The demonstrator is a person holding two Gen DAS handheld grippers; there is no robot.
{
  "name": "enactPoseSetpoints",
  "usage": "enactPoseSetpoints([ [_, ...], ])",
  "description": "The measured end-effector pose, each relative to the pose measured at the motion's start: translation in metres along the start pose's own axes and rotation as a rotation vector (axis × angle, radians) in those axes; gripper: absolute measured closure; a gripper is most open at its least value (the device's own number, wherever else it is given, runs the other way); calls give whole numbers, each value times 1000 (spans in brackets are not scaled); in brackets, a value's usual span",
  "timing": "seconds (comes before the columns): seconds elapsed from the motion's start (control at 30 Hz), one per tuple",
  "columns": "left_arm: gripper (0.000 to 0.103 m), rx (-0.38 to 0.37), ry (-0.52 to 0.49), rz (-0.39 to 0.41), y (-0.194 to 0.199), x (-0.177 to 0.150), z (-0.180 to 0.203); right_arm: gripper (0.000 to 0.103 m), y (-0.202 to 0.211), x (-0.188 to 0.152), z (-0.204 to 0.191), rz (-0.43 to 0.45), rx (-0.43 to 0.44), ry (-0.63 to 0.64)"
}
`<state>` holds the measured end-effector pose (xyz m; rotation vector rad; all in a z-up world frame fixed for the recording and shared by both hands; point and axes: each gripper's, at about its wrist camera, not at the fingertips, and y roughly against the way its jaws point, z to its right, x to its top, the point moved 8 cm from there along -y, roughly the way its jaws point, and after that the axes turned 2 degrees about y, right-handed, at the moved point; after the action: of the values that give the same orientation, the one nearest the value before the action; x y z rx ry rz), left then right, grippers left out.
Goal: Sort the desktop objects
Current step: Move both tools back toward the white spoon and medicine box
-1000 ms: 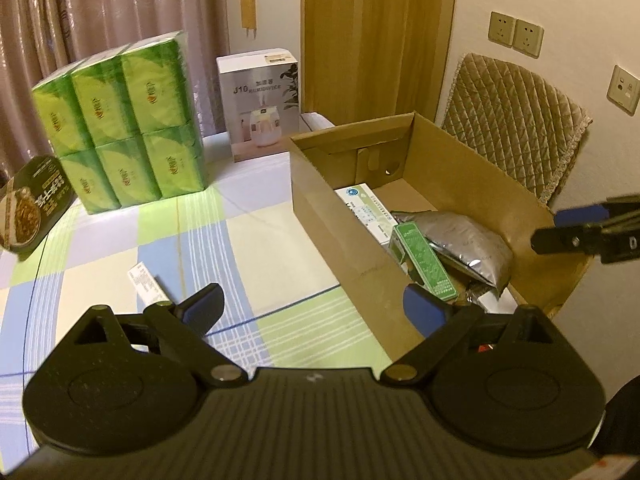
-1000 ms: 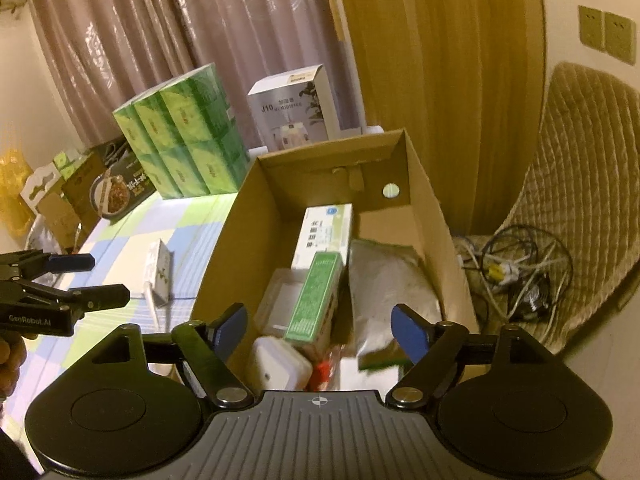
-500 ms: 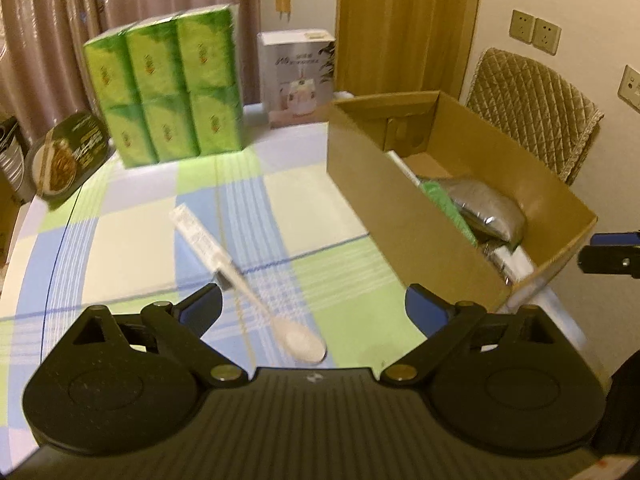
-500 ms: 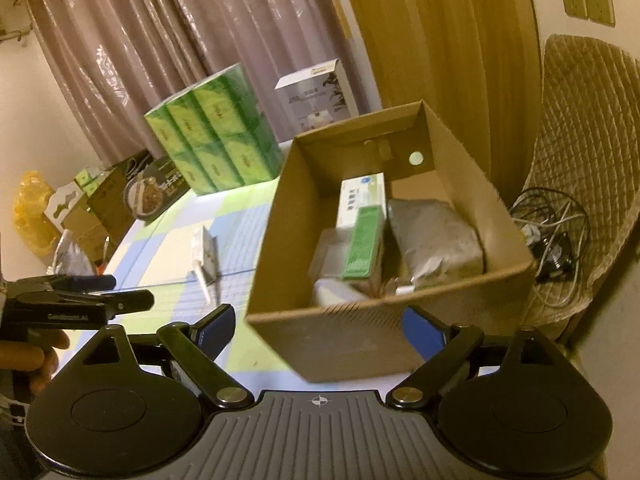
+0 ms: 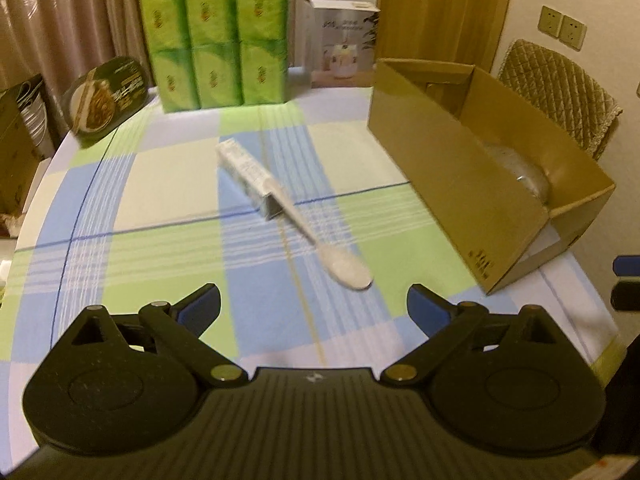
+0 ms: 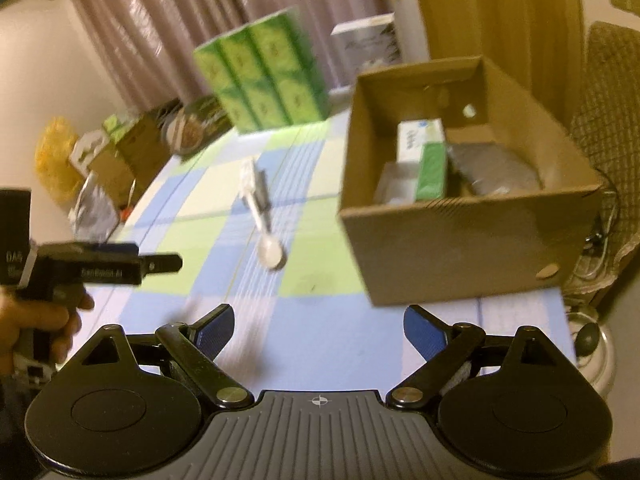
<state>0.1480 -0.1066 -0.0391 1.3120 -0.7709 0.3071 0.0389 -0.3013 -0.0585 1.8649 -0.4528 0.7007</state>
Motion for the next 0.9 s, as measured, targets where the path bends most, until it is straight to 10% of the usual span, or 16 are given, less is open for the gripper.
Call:
enactPoseSetpoints([
  [0.9,5,103,90,24,-67,-13,-144,25,-177,45,-79,-108,17,313],
])
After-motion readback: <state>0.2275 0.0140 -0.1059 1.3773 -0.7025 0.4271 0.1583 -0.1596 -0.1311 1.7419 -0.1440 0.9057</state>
